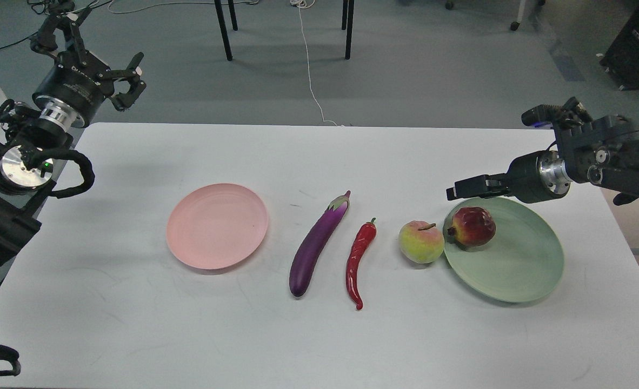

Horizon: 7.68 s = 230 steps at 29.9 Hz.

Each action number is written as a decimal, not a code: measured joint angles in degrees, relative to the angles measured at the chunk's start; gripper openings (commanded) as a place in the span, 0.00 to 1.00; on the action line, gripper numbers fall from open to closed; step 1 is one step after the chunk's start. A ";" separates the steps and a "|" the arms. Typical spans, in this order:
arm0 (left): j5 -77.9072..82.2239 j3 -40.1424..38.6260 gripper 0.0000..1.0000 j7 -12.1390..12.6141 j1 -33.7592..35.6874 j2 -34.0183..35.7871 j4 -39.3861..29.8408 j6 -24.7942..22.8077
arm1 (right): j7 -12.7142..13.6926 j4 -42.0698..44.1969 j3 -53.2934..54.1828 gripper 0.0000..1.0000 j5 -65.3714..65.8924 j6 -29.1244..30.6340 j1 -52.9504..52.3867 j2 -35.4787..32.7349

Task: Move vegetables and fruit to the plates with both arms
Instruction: 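Move the right gripper to the peach and grasp it, then place the peach on the green plate beside the apple, then withdraw the right gripper away from the green plate, then reach the left gripper over the pink plate to the purple eggplant, then grasp the eggplant and lay it on the pink plate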

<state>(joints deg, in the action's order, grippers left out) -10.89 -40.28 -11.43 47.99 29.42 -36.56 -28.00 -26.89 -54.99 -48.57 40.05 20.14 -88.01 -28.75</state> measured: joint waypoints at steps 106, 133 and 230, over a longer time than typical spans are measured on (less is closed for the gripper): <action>3.25 0.32 0.98 3.29 2.02 3.47 -3.71 0.00 | -0.27 -11.69 -1.88 0.97 12.87 0.60 -2.85 -15.69; 82.33 9.60 0.98 2.44 4.18 -4.01 -30.20 6.26 | -0.53 4.90 58.77 0.99 -28.63 1.47 31.86 -16.61; 125.30 37.19 0.81 3.07 6.13 12.38 -37.15 17.78 | -1.12 5.03 76.16 0.99 -52.08 7.86 57.50 -18.96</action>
<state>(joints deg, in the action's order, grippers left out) 114.41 -3.09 -8.36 54.12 41.80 -73.71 -10.22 -28.00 -49.96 27.59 -12.03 28.00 -30.51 -47.71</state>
